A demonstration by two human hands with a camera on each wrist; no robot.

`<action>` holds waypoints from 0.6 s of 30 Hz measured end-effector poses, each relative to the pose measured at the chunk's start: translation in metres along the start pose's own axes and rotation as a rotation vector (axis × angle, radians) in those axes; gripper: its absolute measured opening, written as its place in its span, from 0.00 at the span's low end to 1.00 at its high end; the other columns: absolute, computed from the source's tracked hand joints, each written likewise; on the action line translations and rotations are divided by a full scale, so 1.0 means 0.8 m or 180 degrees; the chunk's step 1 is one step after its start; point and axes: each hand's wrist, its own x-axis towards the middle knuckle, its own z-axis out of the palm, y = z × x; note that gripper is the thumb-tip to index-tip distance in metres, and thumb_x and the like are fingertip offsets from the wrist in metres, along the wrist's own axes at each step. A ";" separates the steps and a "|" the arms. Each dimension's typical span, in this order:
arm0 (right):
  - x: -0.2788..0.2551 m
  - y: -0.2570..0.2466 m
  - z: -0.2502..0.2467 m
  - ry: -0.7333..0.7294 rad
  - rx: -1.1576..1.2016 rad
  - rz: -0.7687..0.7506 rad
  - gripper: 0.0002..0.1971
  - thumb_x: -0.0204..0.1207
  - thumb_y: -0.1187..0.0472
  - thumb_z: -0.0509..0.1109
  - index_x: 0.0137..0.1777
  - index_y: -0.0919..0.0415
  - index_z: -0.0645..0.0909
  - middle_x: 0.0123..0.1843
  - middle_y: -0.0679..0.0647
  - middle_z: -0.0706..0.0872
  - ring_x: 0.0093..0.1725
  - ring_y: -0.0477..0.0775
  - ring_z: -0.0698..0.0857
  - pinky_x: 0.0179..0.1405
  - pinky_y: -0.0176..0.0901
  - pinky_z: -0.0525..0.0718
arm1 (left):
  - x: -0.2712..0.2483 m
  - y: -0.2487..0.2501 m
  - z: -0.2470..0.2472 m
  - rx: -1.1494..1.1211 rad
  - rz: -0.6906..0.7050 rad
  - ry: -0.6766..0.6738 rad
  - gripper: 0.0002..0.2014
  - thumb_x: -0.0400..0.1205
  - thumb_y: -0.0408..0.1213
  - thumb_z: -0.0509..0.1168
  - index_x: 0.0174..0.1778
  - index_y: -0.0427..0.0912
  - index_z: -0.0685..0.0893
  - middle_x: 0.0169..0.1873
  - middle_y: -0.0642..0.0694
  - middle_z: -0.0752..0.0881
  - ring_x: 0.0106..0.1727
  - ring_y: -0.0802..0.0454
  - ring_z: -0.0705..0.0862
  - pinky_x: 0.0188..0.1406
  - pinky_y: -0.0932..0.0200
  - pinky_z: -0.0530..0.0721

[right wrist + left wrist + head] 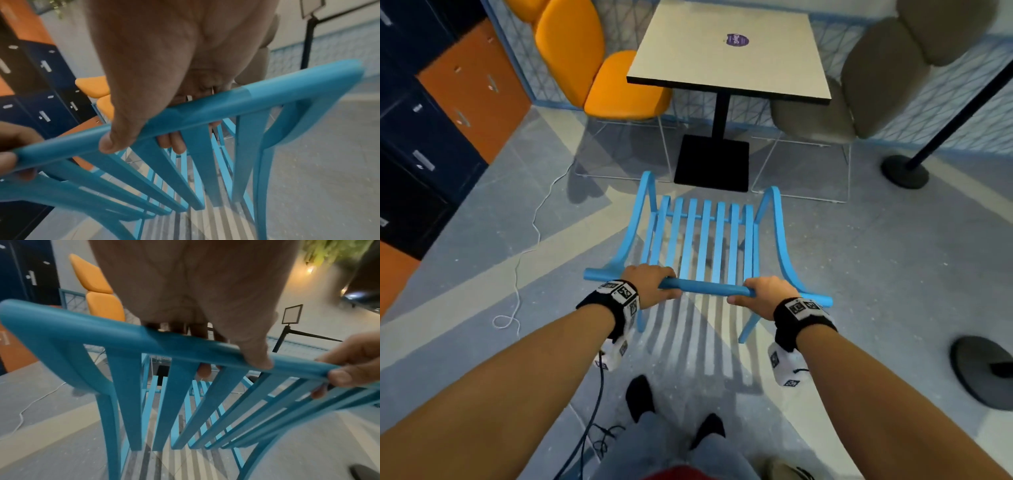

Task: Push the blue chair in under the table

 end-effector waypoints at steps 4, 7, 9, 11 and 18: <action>-0.019 0.002 0.021 -0.0127 -0.0028 -0.0166 0.31 0.71 0.20 0.58 0.50 0.48 0.81 0.39 0.50 0.86 0.39 0.52 0.86 0.41 0.53 0.90 | -0.017 -0.010 0.024 -0.0375 -0.0035 0.0145 0.41 0.59 0.88 0.47 0.50 0.62 0.84 0.43 0.47 0.86 0.49 0.48 0.77 0.51 0.47 0.82; -0.039 0.008 0.039 0.0288 -0.0053 -0.0162 0.35 0.70 0.18 0.51 0.50 0.47 0.80 0.38 0.46 0.85 0.38 0.50 0.85 0.39 0.50 0.85 | -0.033 -0.002 0.032 0.0073 -0.0055 0.0312 0.47 0.63 0.86 0.39 0.59 0.61 0.86 0.50 0.54 0.87 0.57 0.49 0.76 0.59 0.44 0.70; -0.045 0.009 0.044 0.0637 -0.0144 -0.0023 0.40 0.69 0.15 0.44 0.52 0.46 0.81 0.39 0.44 0.85 0.40 0.49 0.85 0.47 0.52 0.79 | -0.040 0.005 0.034 0.0252 -0.0342 0.0492 0.40 0.69 0.83 0.43 0.61 0.64 0.85 0.56 0.61 0.84 0.66 0.50 0.73 0.69 0.32 0.58; -0.049 0.009 0.052 0.0772 -0.0291 0.0198 0.46 0.64 0.12 0.37 0.56 0.42 0.82 0.46 0.41 0.85 0.49 0.51 0.86 0.66 0.64 0.70 | -0.045 0.006 0.039 0.0223 -0.0570 0.0569 0.37 0.70 0.82 0.46 0.60 0.65 0.85 0.59 0.64 0.82 0.70 0.50 0.70 0.72 0.25 0.49; -0.030 0.000 0.034 0.0629 -0.0573 0.0306 0.46 0.59 0.10 0.34 0.37 0.47 0.77 0.36 0.45 0.81 0.45 0.54 0.82 0.55 0.61 0.79 | -0.031 -0.012 0.026 0.0261 -0.0638 0.0554 0.39 0.67 0.85 0.42 0.48 0.63 0.88 0.44 0.61 0.84 0.60 0.49 0.75 0.68 0.31 0.59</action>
